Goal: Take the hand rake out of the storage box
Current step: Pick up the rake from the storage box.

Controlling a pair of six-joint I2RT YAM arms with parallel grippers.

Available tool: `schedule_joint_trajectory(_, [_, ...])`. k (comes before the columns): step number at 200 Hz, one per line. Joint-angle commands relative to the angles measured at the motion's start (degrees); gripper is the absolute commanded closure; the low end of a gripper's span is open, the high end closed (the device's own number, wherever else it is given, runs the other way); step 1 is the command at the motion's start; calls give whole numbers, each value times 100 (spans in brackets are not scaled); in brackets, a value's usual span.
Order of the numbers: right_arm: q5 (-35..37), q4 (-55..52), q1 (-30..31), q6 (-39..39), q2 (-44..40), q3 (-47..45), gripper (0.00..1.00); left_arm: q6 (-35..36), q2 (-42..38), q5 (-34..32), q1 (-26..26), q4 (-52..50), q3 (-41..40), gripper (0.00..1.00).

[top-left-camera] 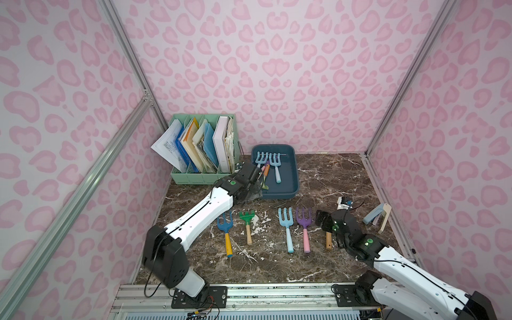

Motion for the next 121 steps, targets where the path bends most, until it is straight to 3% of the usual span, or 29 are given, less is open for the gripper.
schedule_joint_trajectory(1, [-366,403,-248,-342,-32,-81,2,384,1128,135,16,-209,1381,21])
schedule_joint_trajectory(36, [-605,541,-636,-572,38,-151,2,800,3678,231,205,-1259,4754,32])
schedule_joint_trajectory(47, [-717,599,-764,-619,38,-186,2,860,4250,368,316,-1434,5478,36])
schedule_joint_trajectory(60, [-838,679,-871,-675,47,-226,2,1051,4620,354,403,-1164,5603,41])
schedule_joint_trajectory(87, [-990,788,-1049,-760,102,-259,2,1408,4909,478,519,-98,5188,41])
schedule_joint_trajectory(121, [-1072,857,-1151,-809,213,-264,2,1661,5434,636,616,308,5720,49])
